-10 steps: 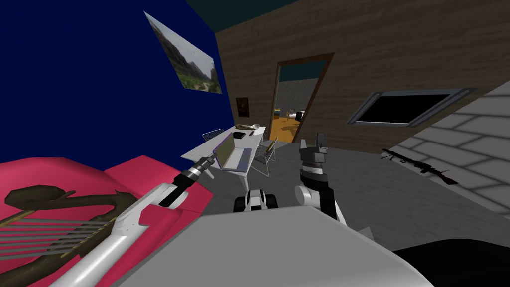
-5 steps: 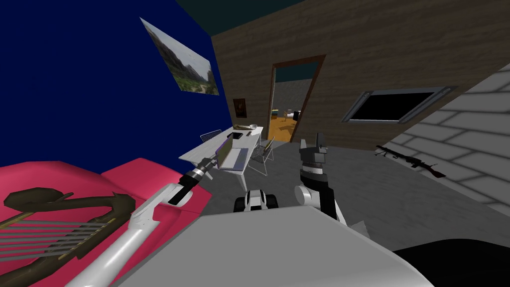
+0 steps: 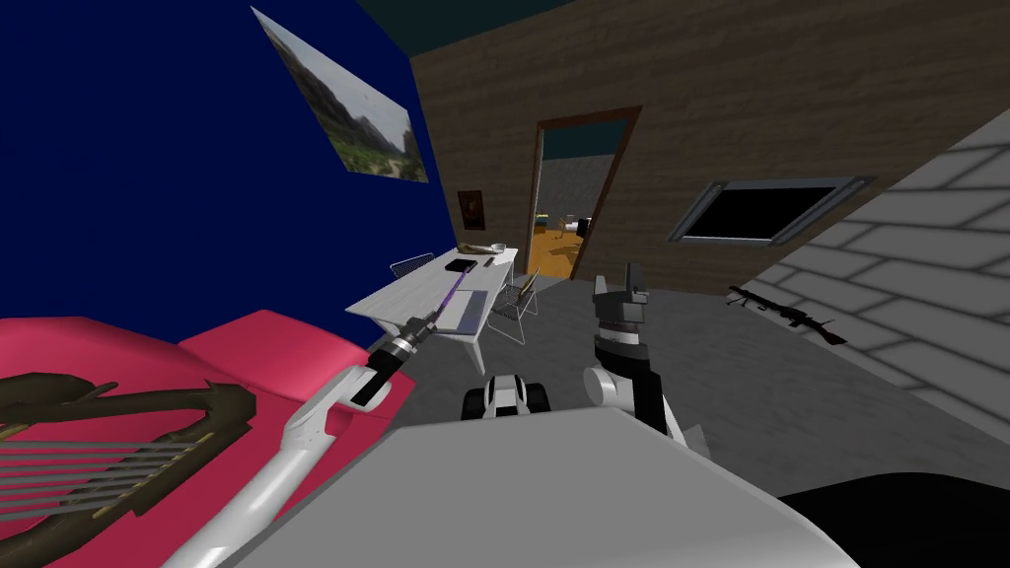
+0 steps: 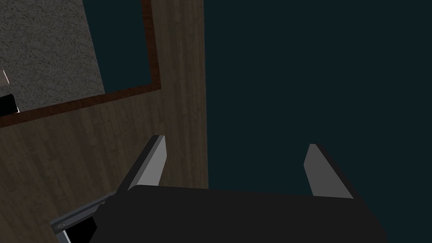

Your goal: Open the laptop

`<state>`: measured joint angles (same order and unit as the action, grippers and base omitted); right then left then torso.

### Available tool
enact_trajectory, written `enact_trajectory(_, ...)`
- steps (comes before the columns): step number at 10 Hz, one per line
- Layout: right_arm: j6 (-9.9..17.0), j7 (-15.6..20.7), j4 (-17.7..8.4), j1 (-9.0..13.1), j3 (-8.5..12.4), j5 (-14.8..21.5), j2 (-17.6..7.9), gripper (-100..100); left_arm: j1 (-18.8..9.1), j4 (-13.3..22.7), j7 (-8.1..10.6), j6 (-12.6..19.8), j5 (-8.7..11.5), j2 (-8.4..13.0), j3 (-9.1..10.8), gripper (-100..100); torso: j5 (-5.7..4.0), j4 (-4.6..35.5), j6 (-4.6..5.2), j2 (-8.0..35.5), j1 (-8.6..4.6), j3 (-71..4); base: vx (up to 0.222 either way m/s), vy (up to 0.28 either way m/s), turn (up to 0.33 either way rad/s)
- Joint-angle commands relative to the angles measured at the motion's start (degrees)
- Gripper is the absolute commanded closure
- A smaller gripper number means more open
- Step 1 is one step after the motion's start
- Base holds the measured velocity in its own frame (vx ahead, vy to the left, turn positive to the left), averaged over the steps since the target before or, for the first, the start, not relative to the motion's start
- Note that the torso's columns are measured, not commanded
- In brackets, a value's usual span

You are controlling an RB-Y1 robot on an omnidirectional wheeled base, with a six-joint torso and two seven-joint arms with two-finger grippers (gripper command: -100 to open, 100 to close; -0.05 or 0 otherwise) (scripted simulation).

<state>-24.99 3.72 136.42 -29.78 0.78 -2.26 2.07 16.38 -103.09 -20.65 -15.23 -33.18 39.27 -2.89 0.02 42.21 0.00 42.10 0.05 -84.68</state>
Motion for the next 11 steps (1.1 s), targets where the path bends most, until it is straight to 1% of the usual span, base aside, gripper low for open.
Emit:
enact_trajectory(1, 0.0, 0.0, 0.0, 0.0, 0.0, 0.0, 0.0, 0, -0.3, 0.0, 0.64, 1.4, 0.7, 0.6, 0.89, -100, 0.0, 0.0, -0.01, 0.1, 0.05, 0.0, -0.001, -0.105, 0.071)
enact_trajectory(3, 0.0, 0.0, 0.0, 0.0, 0.0, 0.0, 0.0, 0, -0.5, -0.1, 1.32, 2.6, 1.3, 1.1, 1.61, -100, -0.11, 0.1, 0.01, 0.2, -0.36, 0.1, -0.025, -0.156, 0.045)
enact_trajectory(7, 0.0, 0.0, 0.0, 0.0, 0.0, 0.0, 0.0, 0, -1.3, -0.2, 3.42, 6.3, 3.0, 2.7, 3.85, -100, -0.03, 0.1, 0.0, 0.1, -0.12, 0.1, -0.022, -0.195, 0.055)
enact_trajectory(8, 0.0, 0.0, 0.0, 0.0, 0.0, 0.0, 0.0, 0, -1.3, -0.4, 3.09, 5.8, 2.8, 2.7, 3.35, -100, -0.03, 0.1, 0.0, 0.2, -0.06, 0.1, -0.02, -0.093, 0.017)
enact_trajectory(9, 0.0, 0.0, 0.0, 0.0, 0.0, 0.0, 0.0, 0, -1.1, -1.3, 4.14, 7.1, 3.3, 4.4, 3.7, -100, 0.07, 0.1, 0.0, 0.2, 0.3, 0.1, 0.093, -0.075, -0.048)
enact_trajectory(10, 0.0, 0.0, 0.0, 0.0, 0.0, 0.0, 0.0, 0, -1.1, -0.9, 3.71, 6.5, 3.1, 3.8, 3.63, -100, 0.08, 0.0, 0.01, -0.1, 0.24, -0.1, 0.06, -0.043, -0.007)
enact_trajectory(11, 0.0, 0.0, 0.0, 0.0, 0.0, 0.0, 0.0, 0, -0.5, -2.7, 5.25, 7.8, 4.0, 6.2, 4.09, -100, 0.05, 0.0, -0.01, 0.0, 0.19, 0.0, 0.015, -0.02, 0.04)
